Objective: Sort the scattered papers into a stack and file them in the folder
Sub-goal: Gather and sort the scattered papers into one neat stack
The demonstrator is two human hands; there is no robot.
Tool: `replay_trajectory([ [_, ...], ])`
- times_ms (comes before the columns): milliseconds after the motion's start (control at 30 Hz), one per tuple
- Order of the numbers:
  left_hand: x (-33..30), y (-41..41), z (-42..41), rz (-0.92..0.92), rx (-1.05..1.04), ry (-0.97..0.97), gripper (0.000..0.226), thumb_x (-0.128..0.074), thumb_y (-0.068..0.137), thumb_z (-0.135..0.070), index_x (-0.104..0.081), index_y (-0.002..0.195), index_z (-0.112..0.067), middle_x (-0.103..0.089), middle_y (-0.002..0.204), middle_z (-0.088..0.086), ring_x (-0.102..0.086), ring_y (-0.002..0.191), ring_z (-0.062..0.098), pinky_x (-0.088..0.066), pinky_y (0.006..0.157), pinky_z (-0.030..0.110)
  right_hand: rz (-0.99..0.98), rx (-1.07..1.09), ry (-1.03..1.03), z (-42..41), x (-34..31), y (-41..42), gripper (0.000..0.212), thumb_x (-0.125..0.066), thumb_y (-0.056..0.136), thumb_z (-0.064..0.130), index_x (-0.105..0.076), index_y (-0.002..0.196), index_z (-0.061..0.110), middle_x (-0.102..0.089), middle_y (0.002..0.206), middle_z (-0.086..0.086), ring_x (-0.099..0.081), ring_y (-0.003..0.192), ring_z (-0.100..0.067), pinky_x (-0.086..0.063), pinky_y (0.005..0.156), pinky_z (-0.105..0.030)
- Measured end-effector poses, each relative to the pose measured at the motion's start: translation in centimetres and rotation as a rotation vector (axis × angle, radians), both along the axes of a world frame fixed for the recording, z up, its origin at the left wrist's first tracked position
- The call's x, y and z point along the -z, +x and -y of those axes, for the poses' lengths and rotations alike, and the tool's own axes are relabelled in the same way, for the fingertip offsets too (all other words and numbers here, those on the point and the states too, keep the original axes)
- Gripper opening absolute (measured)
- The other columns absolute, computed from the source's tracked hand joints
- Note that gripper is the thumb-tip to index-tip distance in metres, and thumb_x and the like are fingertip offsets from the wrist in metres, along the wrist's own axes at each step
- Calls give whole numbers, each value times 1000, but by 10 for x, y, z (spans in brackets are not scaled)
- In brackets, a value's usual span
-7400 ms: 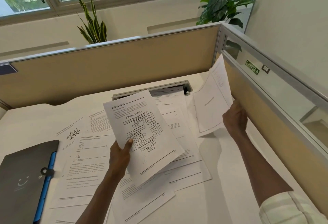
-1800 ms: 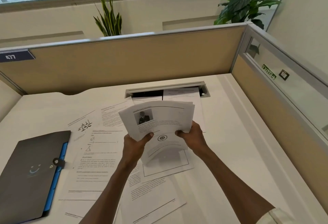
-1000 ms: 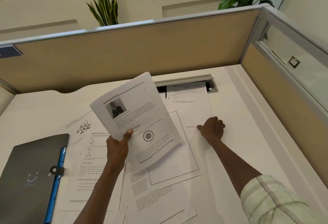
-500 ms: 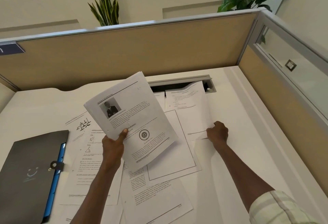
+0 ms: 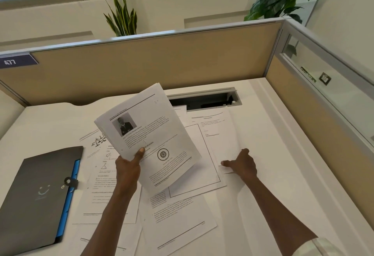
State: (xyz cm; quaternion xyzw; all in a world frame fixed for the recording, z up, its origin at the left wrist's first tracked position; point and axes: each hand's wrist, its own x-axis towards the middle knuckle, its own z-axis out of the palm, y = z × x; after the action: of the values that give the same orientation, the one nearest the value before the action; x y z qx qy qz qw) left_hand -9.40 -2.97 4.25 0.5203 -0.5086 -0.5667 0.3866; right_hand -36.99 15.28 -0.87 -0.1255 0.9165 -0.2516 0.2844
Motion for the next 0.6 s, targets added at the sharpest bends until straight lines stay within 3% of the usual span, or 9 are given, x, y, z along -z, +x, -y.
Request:
replay_trajectory([
  [133, -1, 6, -7, -1, 5, -14, 30, -71, 90, -21, -61, 116, -33, -70, 108, -10, -70, 92, 16, -59, 76, 41, -129, -73, 162, 12, -7, 27, 139, -86, 52, 61, -5, 148, 3, -35, 138, -19, -40, 127, -34, -46, 91, -47],
  [267, -4, 10, -11, 34, -13, -8, 35, -70, 91, -22, -58, 123, -27, -69, 109, -6, -68, 95, 24, -57, 83, 50, -256, -101, 286, 16, 1, 43, 147, -86, 52, 62, 6, 149, 0, -34, 138, -16, -39, 124, -30, -46, 88, -43],
  [367, -8, 11, -13, 38, -19, -9, 33, -70, 91, -21, -58, 121, -28, -68, 107, -7, -68, 94, 23, -56, 80, 48, -250, -54, 246, 15, 4, 36, 130, -88, 57, 53, -11, 146, -2, -43, 134, -15, -47, 121, -30, -48, 87, -42],
  [500, -10, 10, -16, 36, -18, 0, 29, -70, 90, -22, -59, 116, -30, -69, 103, -9, -70, 88, 19, -58, 73, 42, -215, 35, 115, 8, 4, 17, 78, -88, 67, 33, -41, 121, 3, -63, 116, -14, -61, 108, -34, -47, 79, -38],
  [600, -11, 9, -18, 53, -5, 6, 26, -70, 91, -22, -59, 111, -33, -70, 103, -8, -71, 86, 20, -59, 67, 39, -198, 73, 73, 0, 1, 7, 46, -85, 71, 28, -56, 101, 7, -68, 107, -13, -64, 100, -34, -43, 72, -34],
])
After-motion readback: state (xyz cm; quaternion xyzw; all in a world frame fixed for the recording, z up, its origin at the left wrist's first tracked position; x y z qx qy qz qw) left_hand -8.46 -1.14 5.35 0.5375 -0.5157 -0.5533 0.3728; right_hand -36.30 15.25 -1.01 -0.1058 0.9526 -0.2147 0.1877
